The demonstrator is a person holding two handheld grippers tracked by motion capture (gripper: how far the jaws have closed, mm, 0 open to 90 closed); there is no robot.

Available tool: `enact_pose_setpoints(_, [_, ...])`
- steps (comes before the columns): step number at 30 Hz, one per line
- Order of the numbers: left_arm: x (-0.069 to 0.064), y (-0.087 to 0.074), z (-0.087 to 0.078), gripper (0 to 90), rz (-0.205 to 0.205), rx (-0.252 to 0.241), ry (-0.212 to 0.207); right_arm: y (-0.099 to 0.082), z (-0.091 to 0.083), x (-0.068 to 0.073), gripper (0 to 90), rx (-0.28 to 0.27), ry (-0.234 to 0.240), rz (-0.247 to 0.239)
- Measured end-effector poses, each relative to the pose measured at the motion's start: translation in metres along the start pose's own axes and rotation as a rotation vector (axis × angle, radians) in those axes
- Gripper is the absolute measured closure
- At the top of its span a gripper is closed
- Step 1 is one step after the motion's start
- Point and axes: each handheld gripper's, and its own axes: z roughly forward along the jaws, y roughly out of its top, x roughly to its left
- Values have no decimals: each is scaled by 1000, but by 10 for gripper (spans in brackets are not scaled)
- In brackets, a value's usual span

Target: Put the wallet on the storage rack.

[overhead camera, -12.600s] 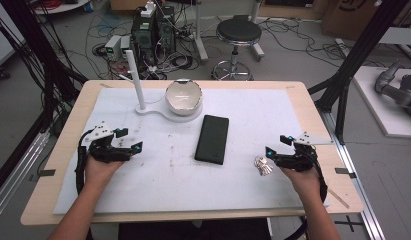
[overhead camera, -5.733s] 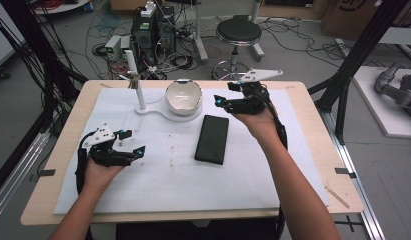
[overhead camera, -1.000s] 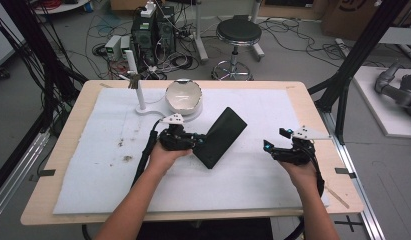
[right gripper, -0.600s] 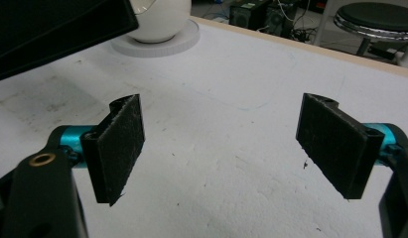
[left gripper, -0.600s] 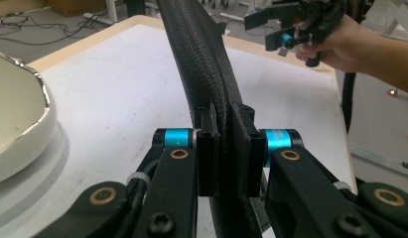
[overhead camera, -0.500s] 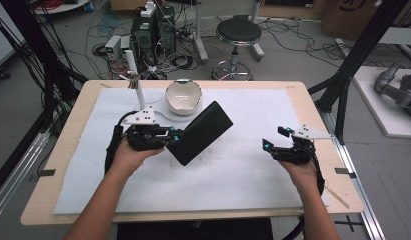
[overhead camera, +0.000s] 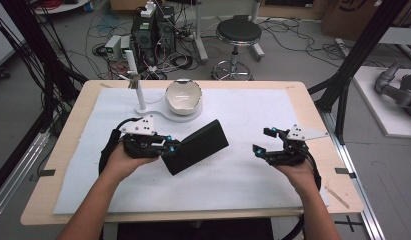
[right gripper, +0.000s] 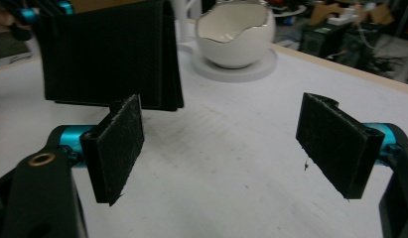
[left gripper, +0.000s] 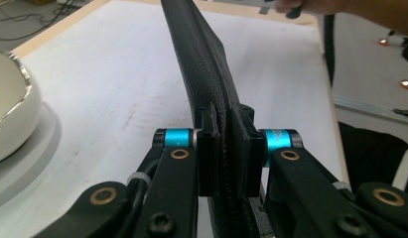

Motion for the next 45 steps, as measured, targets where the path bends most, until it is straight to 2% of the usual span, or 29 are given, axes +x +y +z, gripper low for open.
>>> enact_pose_setpoints(6, [-10,5,9,821,7,-31,-95,6,14,9,185,12,108,-13])
enact_pose_setpoints(13, [-18,10,14,819,98,-44,-161,12,25,17,183,8,267,-16])
enact_pose_setpoints(17, [-21,12,15,819,132,-57,-210,14,32,21,183,13,329,-15])
enact_pose_setpoints(20, [-22,12,18,819,150,-45,-220,15,44,26,196,20,404,11])
enact_pose_setpoints(21, [-22,12,19,818,150,-41,-216,15,48,28,244,33,431,12])
enact_pose_setpoints(23, [-21,10,19,818,142,-38,-205,15,55,33,443,64,489,-10])
enact_pose_setpoints(25, [-17,8,18,815,121,-42,-189,16,56,37,655,86,499,-31])
enact_pose_setpoints(27, [-12,3,17,787,71,-72,-146,17,56,35,740,97,518,-30])
enact_pose_setpoints(29, [-6,-1,18,703,31,-56,-110,19,55,38,750,118,479,-50])
enact_pose_setpoints(32, [3,-9,14,494,-25,-29,-50,19,56,38,753,170,408,-62])
enact_pose_setpoints(33, [6,-11,11,488,-30,-26,-30,18,55,37,753,174,385,-61])
enact_pose_setpoints(34, [10,-14,7,463,-53,-36,3,18,54,35,753,176,366,-55])
enact_pose_setpoints(35, [12,-16,4,408,-72,-42,20,17,52,33,752,168,347,-60])
enact_pose_setpoints(38, [21,-23,-8,322,-115,-54,75,19,47,30,752,153,321,-52])
enact_pose_setpoints(40, [26,-30,-15,289,-140,-34,95,21,43,29,752,153,296,-53])
enact_pose_setpoints(45, [28,-48,-34,236,-135,-7,164,32,31,24,752,160,230,-67])
